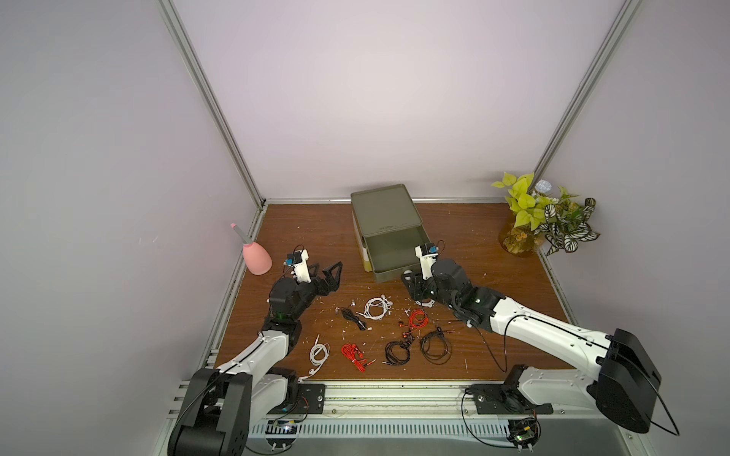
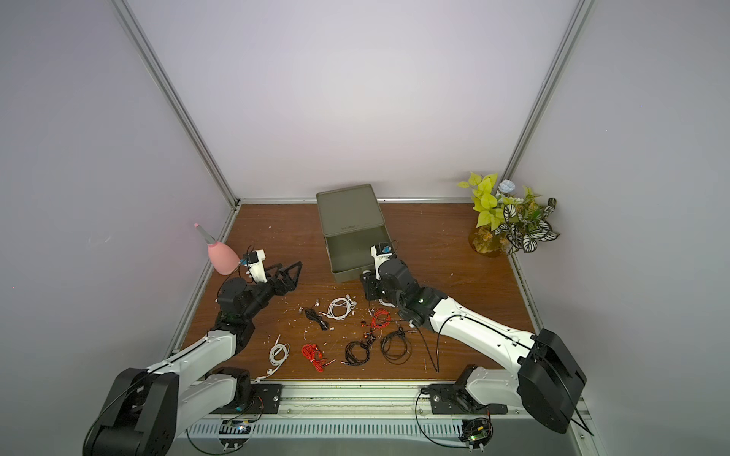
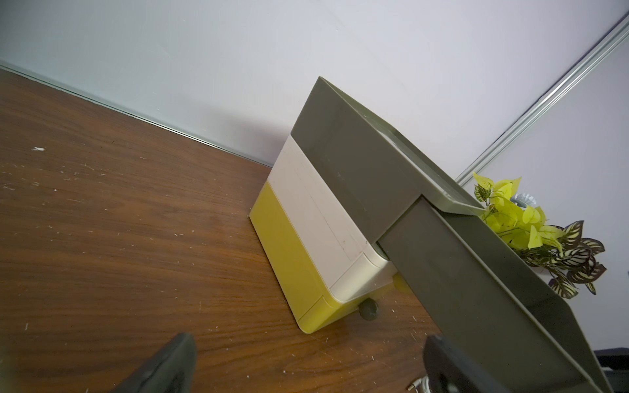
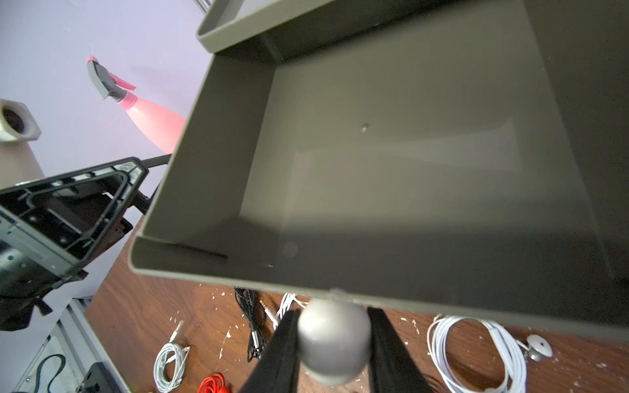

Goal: Place the wired earphones into the drawer by color
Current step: Open the drawer in the storage box, then pick up the wired earphones from the center of the board.

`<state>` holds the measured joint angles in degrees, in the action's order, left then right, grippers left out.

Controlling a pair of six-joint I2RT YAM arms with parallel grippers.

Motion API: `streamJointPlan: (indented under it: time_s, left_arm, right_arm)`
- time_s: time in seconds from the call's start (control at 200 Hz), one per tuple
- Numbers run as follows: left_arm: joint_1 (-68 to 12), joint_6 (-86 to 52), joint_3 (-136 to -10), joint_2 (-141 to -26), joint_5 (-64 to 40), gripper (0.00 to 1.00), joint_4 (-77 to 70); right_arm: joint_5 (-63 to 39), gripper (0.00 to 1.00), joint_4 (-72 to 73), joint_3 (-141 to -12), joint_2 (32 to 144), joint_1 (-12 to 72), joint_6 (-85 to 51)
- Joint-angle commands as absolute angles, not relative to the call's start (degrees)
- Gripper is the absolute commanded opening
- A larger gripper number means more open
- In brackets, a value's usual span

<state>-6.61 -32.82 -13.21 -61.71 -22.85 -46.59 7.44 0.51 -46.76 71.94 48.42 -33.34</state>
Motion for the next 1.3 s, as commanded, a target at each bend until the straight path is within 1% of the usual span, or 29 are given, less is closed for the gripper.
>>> streamJointPlan:
  time_s: [0.0,0.045,0.09,0.345,0.575,0.761,0.876,1.041,1.206,1.296]
  left_arm:
    - [-7.12,-32.43,-12.70,-60.95,-22.94,1.00,-48.43]
    - [-7.12,-32.39,-12.68,-61.00,-22.95,1.00,-48.43]
    - [-7.12,-32.43,-12.68,-60.97,-22.97,1.00,-48.43]
    - [-7.12,-32.28,-12.74,-60.83,-22.67,1.00,-47.99]
    - [-7.12,-32.39,-13.96,-60.69,-23.58,1.00,-45.26]
    - [-7.36,-33.52,-14.07,-57.08,-22.67,1.00,-36.13]
    - [-7.80,-34.26,-13.83,-52.19,-21.53,1.00,-26.55]
    - [-9.80,-36.09,-13.36,-44.45,-18.17,1.00,-14.24]
    - [-14.08,-37.68,-13.63,-40.48,-13.91,1.00,-6.08]
    - [-18.75,-37.98,-14.59,-41.14,-9.98,1.00,-2.66]
  right_arm:
    - [8.91,0.50,0.61,-46.58,69.88,48.78,-34.17]
    - [9.15,0.57,0.51,-46.58,69.59,48.78,-34.18]
    - [9.36,0.62,0.26,-46.53,69.21,48.78,-34.05]
    - [10.44,0.78,-1.82,-45.54,66.70,48.78,-33.45]
    - [11.45,0.93,-4.23,-41.51,60.90,48.76,-31.94]
    - [13.10,0.96,-5.34,-36.53,54.84,48.78,-31.03]
    - [15.45,0.99,-5.30,-32.95,50.89,48.79,-30.44]
    - [19.03,0.99,-2.91,-27.90,46.40,48.78,-28.58]
    - [22.02,0.99,-0.66,-24.94,44.08,48.79,-28.13]
    - [22.79,0.99,0.00,-24.11,43.81,48.78,-27.95]
